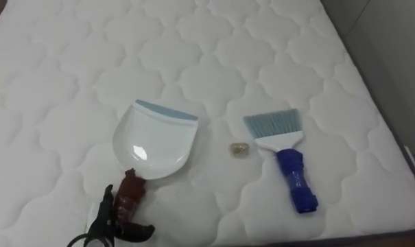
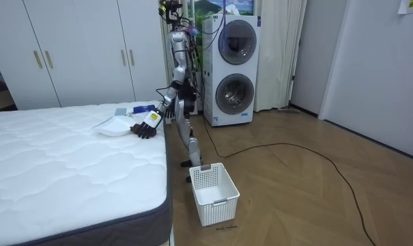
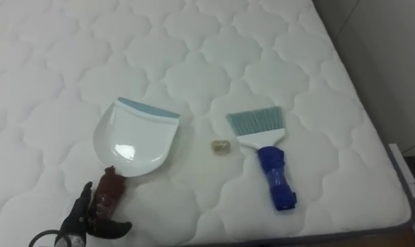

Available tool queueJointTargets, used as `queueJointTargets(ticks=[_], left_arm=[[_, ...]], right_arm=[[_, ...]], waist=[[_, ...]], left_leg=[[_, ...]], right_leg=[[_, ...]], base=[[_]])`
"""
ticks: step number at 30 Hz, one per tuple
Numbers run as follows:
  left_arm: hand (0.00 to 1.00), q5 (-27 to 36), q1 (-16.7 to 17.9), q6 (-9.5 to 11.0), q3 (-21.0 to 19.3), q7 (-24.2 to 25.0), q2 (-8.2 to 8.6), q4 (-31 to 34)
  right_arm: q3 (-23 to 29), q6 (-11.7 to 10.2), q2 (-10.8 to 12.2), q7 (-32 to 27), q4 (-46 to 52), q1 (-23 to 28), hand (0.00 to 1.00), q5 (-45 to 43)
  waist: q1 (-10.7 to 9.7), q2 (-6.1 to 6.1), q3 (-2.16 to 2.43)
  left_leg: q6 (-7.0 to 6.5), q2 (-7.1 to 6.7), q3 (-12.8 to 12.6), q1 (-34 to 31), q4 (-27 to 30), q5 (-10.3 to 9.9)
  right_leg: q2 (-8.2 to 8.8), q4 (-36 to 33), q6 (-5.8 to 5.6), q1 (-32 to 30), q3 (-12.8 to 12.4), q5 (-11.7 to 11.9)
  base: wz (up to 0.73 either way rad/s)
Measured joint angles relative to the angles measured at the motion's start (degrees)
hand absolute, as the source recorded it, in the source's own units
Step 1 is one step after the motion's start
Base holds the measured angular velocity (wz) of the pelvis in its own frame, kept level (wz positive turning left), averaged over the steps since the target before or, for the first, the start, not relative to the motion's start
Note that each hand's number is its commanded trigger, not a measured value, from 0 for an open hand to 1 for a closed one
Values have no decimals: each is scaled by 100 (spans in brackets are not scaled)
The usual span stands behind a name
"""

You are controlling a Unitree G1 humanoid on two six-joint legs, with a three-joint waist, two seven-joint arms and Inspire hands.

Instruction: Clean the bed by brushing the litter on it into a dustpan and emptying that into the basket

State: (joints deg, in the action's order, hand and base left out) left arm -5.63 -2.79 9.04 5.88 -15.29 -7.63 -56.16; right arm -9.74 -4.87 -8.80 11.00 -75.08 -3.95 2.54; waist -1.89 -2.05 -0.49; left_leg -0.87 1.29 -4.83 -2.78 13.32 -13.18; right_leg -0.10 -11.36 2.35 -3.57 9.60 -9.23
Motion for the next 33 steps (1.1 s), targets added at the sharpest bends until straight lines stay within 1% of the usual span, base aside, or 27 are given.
queueJointTargets(ticks=[4, 5, 7, 9, 10, 11, 13, 14, 16, 17, 19, 21, 24, 26, 27, 29, 31, 33], left_arm=[[0, -23, -194, -2, 3, -54, 7, -268], [0, -28, -241, -1, 2, -80, 10, -333], [0, -15, -280, 4, -8, -115, 12, -394], [0, -16, -454, 87, -9, -169, 38, -699], [0, -12, -507, 100, -9, -178, 39, -755], [0, -8, -587, 112, -10, -197, 40, -841], [0, -8, -656, 111, -17, -240, 40, -867], [0, -8, -684, 97, -17, -299, 45, -867], [0, -10, -747, 61, -21, -349, 48, -868], [0, -9, -786, 50, -19, -402, 48, -867], [0, -11, -830, 51, -19, -458, 49, -872], [0, -52, -971, 48, -23, -554, 49, -923], [0, -85, -1149, 21, -25, -584, 48, -922], [0, -80, -1294, -50, -31, -587, 48, -923], [0, -65, -1386, -107, -49, -587, 48, -923], [0, -16, -1460, -165, -56, -598, 47, -923], [0, 63, -1526, -169, -51, -667, 44, -925], [0, 178, -1617, -179, -50, -718, 34, -930]], right_arm=[[-40, 33, 3, -47, -53, -140, 0, 16], [-41, 69, 4, -56, -57, -165, 0, 17], [-40, 76, 4, -109, -82, -175, 0, 26], [-39, 75, 6, -201, -101, -201, 0, 70], [-40, 76, 10, -224, -106, -213, 0, 86], [-32, 83, 14, -250, -118, -221, 0, 125], [-31, 122, 15, -291, -129, -298, 0, 146], [-38, 133, 20, -331, -137, -347, 0, 135], [-42, 189, 23, -404, -158, -404, 0, 142], [-81, 198, 22, -434, -178, -440, 0, 169], [-138, 202, 21, -478, -186, -480, 0, 176], [-228, 203, 22, -524, -237, -573, 0, 173], [-246, 187, 16, -607, -240, -634, 0, 185], [-253, 197, 4, -619, -259, -699, 0, 227], [-262, 200, 4, -629, -257, -734, 0, 229], [-291, 205, 1, -633, -253, -770, 0, 248], [-352, 234, -9, -633, -247, -837, 0, 276], [-483, 238, -23, -640, -241, -896, 0, 392]], waist=[[-63, 9, -7], [-69, 10, -8], [-71, 21, -22], [-69, 42, -35], [-70, 46, -45], [-70, 52, -45], [-71, 57, -48], [-67, 59, -48], [-76, 68, -59], [-76, 69, -76], [-80, 66, -88], [-90, 68, -114], [-99, 81, -142], [-100, 101, -183], [-101, 113, -189], [-97, 113, -190], [-106, 119, -200], [-119, 114, -223]], left_leg=[[-2, 5, -10, -151, 35, 21], [-1, 5, -24, -178, 35, 27], [1, 7, -51, -197, 38, 29], [1, 11, -55, -257, 62, 30], [1, 14, -56, -285, 72, 34], [2, 15, -62, -359, 94, 37], [2, 13, -94, -479, 138, 42], [2, 12, -132, -555, 155, 46], [1, 11, -146, -647, 157, 73], [1, 9, -145, -692, 157, 92], [2, 7, -161, -777, 191, 104], [1, 7, -174, -944, 251, 134], [-5, 1, -167, -1170, 286, 206], [-5, -7, -137, -1299, 379, 206], [-3, 0, -122, -1394, 430, 208], [1, 8, -115, -1485, 459, 226], [4, 9, -111, -1601, 510, 235], [13, 7, -106, -1718, 575, 245]], right_leg=[[9, -73, 15, -175, 0, 9], [9, -91, 18, -219, -6, 11], [8, -129, 19, -267, -5, 11], [11, -151, 26, -333, -9, 15], [12, -159, 30, -362, -12, 17], [14, -177, 35, -433, -17, 21], [18, -252, 41, -588, -38, 24], [12, -288, 53, -694, -88, 31], [21, -358, 59, -826, -122, 35], [27, -398, 62, -889, -128, 36], [31, -457, 66, -992, -138, 38], [47, -527, 91, -1161, -118, 54], [86, -553, 118, -1360, -75, 79], [89, -549, 127, -1455, -47, 88], [94, -573, 137, -1533, -14, 93], [109, -660, 146, -1650, -15, 94], [117, -753, 157, -1768, -18, 88], [118, -783, 173, -1888, -21, 90]], base=[[0], [-6], [-7], [0], [0], [-5], [-10], [-17], [-11], [0], [0], [2], [9], [8], [6], [2], [0], [0]])
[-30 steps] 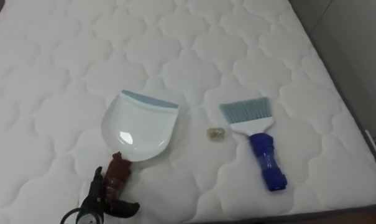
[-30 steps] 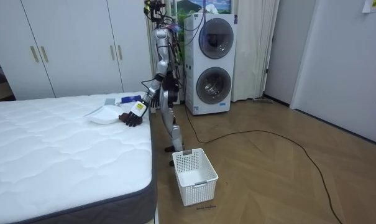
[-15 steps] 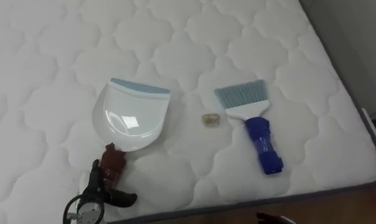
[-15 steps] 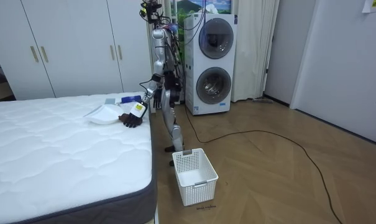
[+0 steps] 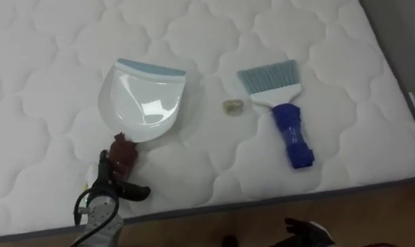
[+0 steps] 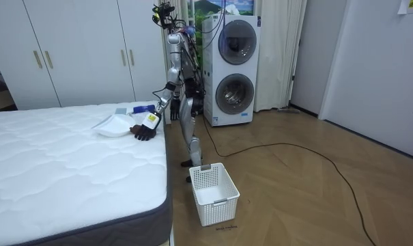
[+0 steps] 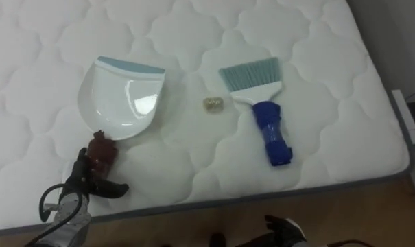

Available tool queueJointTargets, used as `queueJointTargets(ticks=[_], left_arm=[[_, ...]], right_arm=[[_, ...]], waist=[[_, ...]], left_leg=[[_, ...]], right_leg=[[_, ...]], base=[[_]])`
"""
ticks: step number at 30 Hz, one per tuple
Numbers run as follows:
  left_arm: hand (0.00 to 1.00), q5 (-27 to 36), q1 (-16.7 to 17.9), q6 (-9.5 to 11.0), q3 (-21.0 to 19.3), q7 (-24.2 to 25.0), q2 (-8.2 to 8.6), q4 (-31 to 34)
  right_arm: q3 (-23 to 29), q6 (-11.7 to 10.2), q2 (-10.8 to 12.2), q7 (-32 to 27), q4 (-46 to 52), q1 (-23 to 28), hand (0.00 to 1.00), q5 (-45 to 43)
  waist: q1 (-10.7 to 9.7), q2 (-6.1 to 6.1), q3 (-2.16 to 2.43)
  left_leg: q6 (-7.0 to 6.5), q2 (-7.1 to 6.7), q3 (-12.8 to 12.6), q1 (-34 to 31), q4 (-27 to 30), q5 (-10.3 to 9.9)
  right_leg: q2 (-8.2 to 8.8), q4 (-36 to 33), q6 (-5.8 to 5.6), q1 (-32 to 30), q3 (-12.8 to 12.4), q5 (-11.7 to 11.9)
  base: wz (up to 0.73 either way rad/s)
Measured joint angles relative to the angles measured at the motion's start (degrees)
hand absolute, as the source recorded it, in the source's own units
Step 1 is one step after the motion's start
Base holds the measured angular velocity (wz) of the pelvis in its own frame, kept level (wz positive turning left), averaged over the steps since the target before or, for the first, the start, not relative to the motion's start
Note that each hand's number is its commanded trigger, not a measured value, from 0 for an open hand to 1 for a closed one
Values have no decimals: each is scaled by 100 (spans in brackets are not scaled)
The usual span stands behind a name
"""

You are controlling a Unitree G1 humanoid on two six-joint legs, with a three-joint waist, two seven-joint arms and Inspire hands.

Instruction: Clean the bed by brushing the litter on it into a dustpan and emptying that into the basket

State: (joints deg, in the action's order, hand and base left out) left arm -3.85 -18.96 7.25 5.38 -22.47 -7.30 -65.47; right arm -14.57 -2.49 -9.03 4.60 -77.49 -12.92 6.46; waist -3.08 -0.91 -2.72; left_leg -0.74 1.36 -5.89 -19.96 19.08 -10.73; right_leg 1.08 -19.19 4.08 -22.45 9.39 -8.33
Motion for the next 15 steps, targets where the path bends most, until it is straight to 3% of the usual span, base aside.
queueJointTargets(ticks=[1, 2, 3, 4, 5, 11, 15], left_arm=[[0, 5, -36, -23, 4, -14, -7, 0], [0, 54, -158, -73, 4, -50, -16, -30], [14, 98, -280, -96, 3, -63, -30, -72], [62, 107, -330, -100, 3, -66, -38, -105], [100, 120, -378, -103, 3, -63, -43, -129], [100, 207, -631, -153, 42, -122, -171, -360], [100, 208, -899, -303, 59, -34, -611, -439]], right_arm=[[-9, 1, -1, 0, 0, -20, 0, 8], [-12, 2, -5, -12, -1, -89, 0, 5], [-34, 6, -9, -31, -1, -146, 0, 4], [-46, 4, -15, -31, 0, -172, 0, 5], [-48, 2, -21, -48, 1, -197, 0, 8], [-253, 4, -55, -86, 149, -267, 0, 53], [-445, 4, -98, -95, 178, -366, 0, 169]], waist=[[-6, 0, -2], [-19, 16, -58], [-19, 33, -84], [-21, 43, -96], [-27, 63, -107], [-148, 95, -133], [-212, 118, -174]], left_leg=[[0, 1, 6, -52, 33, 0], [3, 2, 26, -131, 89, 4], [3, 3, 42, -239, 144, 12], [3, 3, 42, -284, 177, 12], [6, 4, 42, -352, 221, 15], [21, 67, -9, -577, 379, 44], [17, 63, -23, -720, 477, 72]], right_leg=[[2, -40, 7, -56, -8, -5], [5, -78, 15, -122, -8, -5], [6, -125, 28, -218, -10, 5], [11, -162, 30, -270, -12, 5], [12, -191, 41, -328, -12, 11], [24, -316, 91, -522, 38, 22], [75, -472, 120, -675, 83, -1]], base=[[4], [4], [0], [0], [0], [1], [5]])
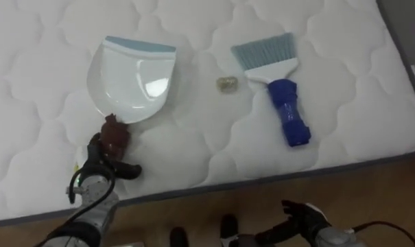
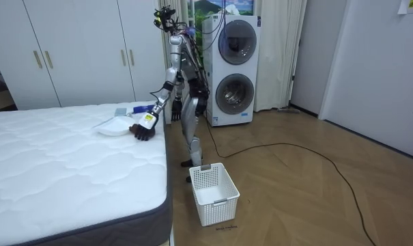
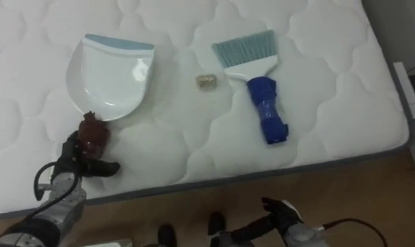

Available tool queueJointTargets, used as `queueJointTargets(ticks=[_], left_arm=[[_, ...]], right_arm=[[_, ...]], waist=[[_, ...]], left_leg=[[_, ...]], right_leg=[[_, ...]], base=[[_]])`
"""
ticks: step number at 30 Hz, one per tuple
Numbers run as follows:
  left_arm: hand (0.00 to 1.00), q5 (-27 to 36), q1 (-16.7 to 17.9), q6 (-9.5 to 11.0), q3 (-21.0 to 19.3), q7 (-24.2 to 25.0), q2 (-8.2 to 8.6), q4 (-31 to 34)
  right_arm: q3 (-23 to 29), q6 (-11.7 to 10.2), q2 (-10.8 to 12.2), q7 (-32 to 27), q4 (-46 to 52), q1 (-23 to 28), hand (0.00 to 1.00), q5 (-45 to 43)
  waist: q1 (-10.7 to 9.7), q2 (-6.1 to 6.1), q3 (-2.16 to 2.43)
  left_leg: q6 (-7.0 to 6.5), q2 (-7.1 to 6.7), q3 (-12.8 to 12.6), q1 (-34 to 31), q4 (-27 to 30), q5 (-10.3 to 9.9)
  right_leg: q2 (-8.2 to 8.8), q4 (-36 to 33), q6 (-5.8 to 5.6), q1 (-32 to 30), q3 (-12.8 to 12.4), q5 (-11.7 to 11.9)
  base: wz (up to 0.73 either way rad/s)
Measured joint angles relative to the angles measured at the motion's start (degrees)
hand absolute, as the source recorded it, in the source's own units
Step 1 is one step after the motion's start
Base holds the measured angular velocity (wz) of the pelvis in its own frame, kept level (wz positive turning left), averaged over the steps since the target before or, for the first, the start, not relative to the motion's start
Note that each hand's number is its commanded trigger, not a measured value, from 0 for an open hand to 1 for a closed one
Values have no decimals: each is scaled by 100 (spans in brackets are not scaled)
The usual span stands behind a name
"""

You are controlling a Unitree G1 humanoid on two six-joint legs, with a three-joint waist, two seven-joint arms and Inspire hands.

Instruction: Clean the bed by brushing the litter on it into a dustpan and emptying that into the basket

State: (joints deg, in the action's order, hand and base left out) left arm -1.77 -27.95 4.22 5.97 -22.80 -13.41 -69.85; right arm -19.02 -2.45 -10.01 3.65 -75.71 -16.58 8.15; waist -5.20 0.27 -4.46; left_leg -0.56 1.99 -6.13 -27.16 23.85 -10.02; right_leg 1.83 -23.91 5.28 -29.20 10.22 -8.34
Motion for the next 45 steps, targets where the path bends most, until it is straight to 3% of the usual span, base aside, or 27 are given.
queueJointTargets(ticks=[3, 10, 15, 29, 34, 41, 45], left_arm=[[100, 3, -120, -91, 72, 14, -116, -69], [100, 57, -267, -305, 221, 104, -131, -127], [100, 251, -329, -316, 258, 261, -106, -137], [100, 323, -349, -292, 280, 334, -145, -322], [100, -98, -353, -251, 318, 299, -198, -332], [100, -1261, -251, -88, 408, 171, -289, -333], [100, -1707, -127, -45, 447, -28, -312, -296]], right_arm=[[0, 2, -1, 4, 9, -13, 0, 80], [-26, 2, -11, 7, 63, -26, 0, 412], [-68, 8, -15, 6, 60, -25, 0, 504], [-72, 129, -11, 3, 205, -17, 0, 539], [-69, 128, -17, -126, 211, 27, 0, 757], [-43, 59, -183, -225, 201, 103, 0, 983], [280, 59, -250, -384, 199, 95, 0, 1646]], waist=[[-78, -6, -18], [-269, -19, -35], [-299, -20, -36], [-381, -43, -29], [-366, -43, -27], [-211, -18, -15], [-181, 33, 16]], left_leg=[[-11, 16, -123, -27, -12, 28], [-38, -54, -194, -161, -23, 43], [-52, -64, -326, -164, -59, 51], [-54, -83, -316, -188, -42, 51], [-56, -77, -321, -229, -2, 49], [-61, -58, -310, -242, 151, 45], [-126, -57, -320, -240, 155, -1]], right_leg=[[37, -28, -8, -36, 25, -13], [137, -188, -52, -238, 18, -62], [178, -188, -88, -258, 10, -85], [205, -213, -103, -289, 10, -93], [199, -212, -104, -307, 6, -92], [195, -311, -98, -292, -10, -93], [195, -373, -92, -332, -20, -98]], base=[[9], [3], [0], [0], [0], [-1], [0]])
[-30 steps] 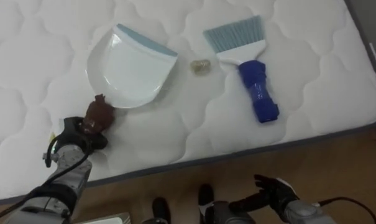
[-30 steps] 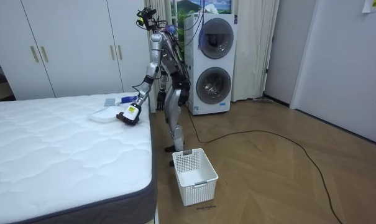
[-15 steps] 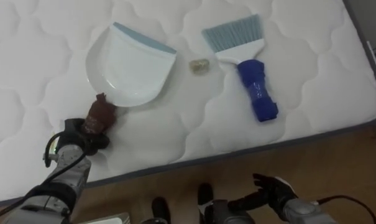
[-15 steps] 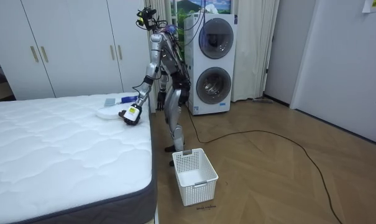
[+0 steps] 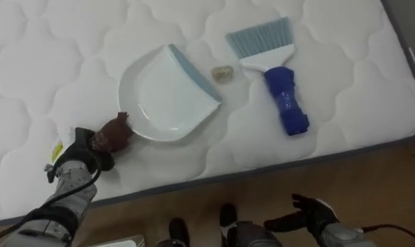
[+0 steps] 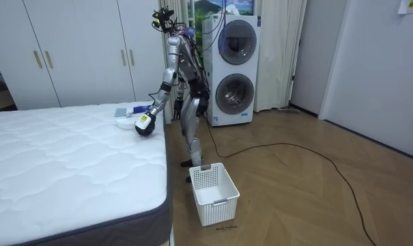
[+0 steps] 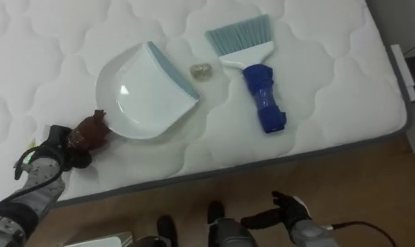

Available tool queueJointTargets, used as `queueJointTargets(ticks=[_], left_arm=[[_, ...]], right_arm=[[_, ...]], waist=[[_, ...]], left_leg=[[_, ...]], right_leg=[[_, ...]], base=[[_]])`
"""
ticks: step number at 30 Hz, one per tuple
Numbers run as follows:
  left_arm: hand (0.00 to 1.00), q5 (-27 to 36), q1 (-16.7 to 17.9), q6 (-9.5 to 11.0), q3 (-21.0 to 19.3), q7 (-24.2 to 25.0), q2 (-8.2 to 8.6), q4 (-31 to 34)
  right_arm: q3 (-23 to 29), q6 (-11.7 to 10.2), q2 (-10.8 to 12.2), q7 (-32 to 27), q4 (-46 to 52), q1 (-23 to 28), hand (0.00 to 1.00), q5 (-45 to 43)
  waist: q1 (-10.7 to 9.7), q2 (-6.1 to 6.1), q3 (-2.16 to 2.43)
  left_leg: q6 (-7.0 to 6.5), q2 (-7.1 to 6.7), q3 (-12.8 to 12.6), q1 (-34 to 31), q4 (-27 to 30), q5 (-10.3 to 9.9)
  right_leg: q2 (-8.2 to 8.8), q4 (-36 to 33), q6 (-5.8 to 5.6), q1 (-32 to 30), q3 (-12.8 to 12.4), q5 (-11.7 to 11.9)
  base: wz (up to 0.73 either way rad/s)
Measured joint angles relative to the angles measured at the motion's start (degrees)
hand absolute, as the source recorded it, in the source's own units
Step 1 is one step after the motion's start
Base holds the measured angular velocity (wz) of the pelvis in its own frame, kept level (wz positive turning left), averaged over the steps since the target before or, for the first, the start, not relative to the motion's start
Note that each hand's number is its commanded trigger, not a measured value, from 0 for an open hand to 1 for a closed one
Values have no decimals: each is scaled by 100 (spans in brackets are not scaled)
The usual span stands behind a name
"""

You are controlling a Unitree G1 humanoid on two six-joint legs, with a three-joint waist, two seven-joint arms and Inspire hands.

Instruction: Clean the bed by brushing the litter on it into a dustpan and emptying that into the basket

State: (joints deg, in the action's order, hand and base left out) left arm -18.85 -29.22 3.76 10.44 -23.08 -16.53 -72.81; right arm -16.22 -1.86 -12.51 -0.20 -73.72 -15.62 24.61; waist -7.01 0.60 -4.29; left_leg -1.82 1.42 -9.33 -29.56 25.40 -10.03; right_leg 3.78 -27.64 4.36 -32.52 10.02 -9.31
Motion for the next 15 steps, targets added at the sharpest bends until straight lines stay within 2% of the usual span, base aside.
queueJointTargets(ticks=[2, 4, 6, 7, 9, 12, 15], left_arm=[[100, -324, 16, 16, -2, -117, -3, 16], [100, -650, 73, 51, -2, -254, -6, 59], [100, -905, 233, 80, 7, -457, -18, 97], [100, -936, 274, 84, 10, -508, -19, 96], [100, -954, 432, 168, 9, -706, -21, 98], [100, -955, 589, 177, 16, -861, -21, 108], [100, -951, 776, 190, 47, -949, -26, 108]], right_arm=[[158, 1, -56, -34, 23, 15, 0, 351], [346, -4, -133, -47, 46, 33, 0, 671], [680, -54, -151, -113, 76, 18, 0, 1129], [741, -81, -151, -132, 85, 3, 0, 1230], [1036, -170, -154, -237, 279, -5, 0, 1600], [1256, -236, -227, -444, 558, -12, 0, 1974], [1371, -270, -282, -757, 899, -12, 0, 1999]], waist=[[82, 3, 3], [122, 50, 37], [124, 91, 120], [123, 97, 133], [121, 92, 146], [134, 73, 156], [137, 42, 174]], left_leg=[[-21, -16, -6, -10, 32, -19], [-23, -23, 8, -29, 67, -21], [-28, -21, 2, -26, 107, -23], [-28, -24, -3, -15, 108, -23], [-28, -32, -17, 17, 111, -23], [-28, -34, -29, 13, 84, -24], [-26, -37, -69, 16, 80, -23]], right_leg=[[17, -109, 0, -61, -46, -8], [25, -128, -1, -68, -43, -8], [29, -162, -1, -63, -45, -6], [34, -178, 0, -61, -48, -6], [35, -218, 4, -61, -82, -4], [17, -226, 12, -99, -132, 11], [12, -236, 27, -101, -134, 25]], base=[[-7], [-2], [0], [0], [-5], [-5], [0]])
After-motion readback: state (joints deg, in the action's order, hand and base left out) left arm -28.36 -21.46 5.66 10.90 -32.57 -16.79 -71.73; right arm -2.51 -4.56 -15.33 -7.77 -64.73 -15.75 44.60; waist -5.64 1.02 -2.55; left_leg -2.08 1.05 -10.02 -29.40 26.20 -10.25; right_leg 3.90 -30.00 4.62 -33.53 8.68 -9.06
